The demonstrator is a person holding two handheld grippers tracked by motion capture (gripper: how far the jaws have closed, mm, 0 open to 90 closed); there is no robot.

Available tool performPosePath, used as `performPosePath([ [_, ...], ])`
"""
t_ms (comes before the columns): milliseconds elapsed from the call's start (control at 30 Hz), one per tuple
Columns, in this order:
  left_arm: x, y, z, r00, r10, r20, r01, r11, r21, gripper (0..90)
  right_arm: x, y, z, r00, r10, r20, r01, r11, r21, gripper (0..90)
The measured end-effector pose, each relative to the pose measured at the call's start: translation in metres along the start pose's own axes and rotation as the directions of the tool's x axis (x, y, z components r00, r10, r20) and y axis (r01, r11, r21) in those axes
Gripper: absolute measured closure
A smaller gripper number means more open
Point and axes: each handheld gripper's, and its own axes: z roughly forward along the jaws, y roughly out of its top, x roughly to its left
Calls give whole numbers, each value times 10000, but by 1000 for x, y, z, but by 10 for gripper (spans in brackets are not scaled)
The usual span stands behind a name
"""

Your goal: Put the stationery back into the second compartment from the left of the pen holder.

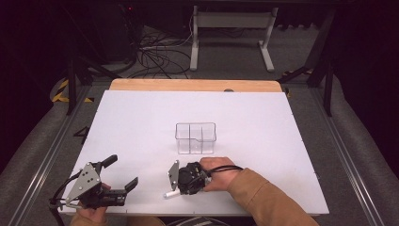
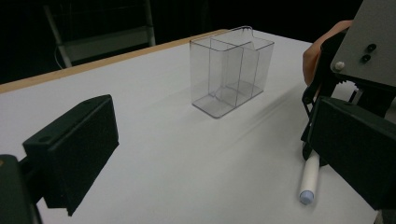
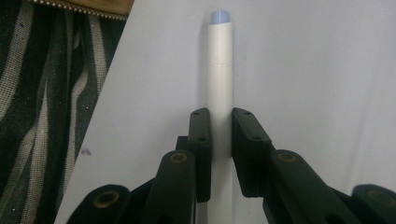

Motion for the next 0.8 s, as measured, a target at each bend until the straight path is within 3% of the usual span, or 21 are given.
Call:
performPosePath([
  [367, -1, 0, 0, 10000, -21, 0, 21, 10000, -8, 23, 0, -5, -30, 9972, 330, 677, -245, 9922, -1220, 788],
  [400, -1, 0, 0, 10000, 20, -14, -20, 10000, 1, 23, -1, -7, -37, 9959, 430, 800, -300, 9871, -1574, 788],
  [567, -1, 0, 0, 10000, -23, -1, 23, 10000, -8, 23, 0, -10, -51, 9911, 660, 1153, -402, 9762, -2132, 787],
  [800, -1, 0, 1, 10000, -21, 2, 21, 10000, -11, 23, 2, -16, -75, 9760, 1217, 1808, -593, 9466, -3170, 787],
])
